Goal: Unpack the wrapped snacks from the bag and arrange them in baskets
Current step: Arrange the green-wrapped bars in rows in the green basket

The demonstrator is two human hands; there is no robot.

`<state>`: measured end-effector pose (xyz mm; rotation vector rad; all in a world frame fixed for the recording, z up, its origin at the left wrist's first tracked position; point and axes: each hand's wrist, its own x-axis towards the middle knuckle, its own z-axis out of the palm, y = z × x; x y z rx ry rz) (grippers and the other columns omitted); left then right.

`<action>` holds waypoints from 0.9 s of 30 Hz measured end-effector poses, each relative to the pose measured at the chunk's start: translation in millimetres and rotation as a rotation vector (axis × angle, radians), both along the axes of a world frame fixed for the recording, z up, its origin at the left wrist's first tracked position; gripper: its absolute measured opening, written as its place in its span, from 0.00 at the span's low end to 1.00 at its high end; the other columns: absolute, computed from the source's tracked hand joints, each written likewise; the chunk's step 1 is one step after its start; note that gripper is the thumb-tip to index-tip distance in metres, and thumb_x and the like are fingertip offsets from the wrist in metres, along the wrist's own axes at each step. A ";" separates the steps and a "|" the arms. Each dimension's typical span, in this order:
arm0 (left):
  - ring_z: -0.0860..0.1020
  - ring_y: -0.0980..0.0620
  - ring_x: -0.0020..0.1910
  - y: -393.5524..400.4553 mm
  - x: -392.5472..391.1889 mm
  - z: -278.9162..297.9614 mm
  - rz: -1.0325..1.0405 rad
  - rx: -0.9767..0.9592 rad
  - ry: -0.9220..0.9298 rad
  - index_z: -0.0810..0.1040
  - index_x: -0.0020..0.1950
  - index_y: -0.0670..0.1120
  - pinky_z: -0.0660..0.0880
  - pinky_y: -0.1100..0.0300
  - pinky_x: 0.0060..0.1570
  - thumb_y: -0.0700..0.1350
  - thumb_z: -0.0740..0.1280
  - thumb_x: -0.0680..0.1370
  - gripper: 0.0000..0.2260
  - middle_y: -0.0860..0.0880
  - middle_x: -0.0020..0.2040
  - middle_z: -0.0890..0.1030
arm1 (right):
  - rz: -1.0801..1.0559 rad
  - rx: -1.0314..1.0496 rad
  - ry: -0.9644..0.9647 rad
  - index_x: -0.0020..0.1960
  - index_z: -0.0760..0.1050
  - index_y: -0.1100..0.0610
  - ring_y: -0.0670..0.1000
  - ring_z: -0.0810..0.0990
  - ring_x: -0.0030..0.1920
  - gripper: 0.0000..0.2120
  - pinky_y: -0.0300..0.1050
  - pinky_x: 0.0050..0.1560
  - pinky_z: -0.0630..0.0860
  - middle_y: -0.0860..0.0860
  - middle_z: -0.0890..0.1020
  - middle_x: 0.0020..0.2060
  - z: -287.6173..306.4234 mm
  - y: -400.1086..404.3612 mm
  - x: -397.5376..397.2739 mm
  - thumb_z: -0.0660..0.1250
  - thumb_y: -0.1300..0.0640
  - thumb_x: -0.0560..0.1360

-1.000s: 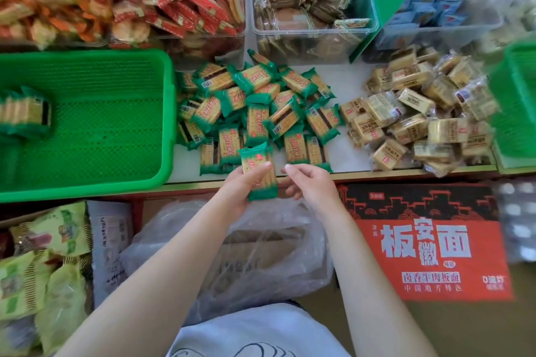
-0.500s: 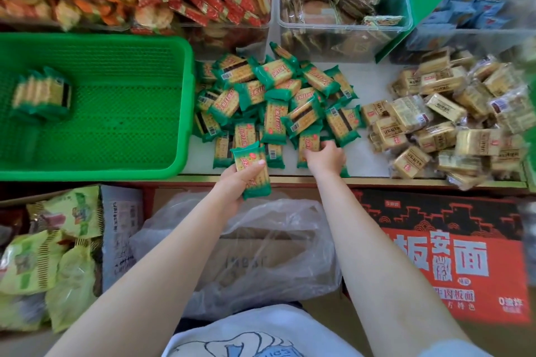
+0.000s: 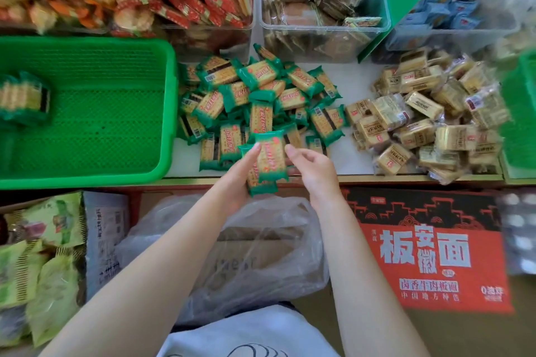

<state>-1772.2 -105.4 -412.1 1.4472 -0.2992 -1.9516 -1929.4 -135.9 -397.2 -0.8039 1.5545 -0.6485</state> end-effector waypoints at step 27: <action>0.82 0.45 0.58 25.7 62.8 26.8 0.187 -0.090 -0.146 0.72 0.68 0.51 0.77 0.42 0.61 0.56 0.75 0.71 0.28 0.46 0.59 0.83 | 0.097 -0.180 -0.014 0.51 0.81 0.55 0.46 0.83 0.54 0.16 0.45 0.57 0.79 0.49 0.86 0.48 43.2 12.2 47.1 0.67 0.41 0.79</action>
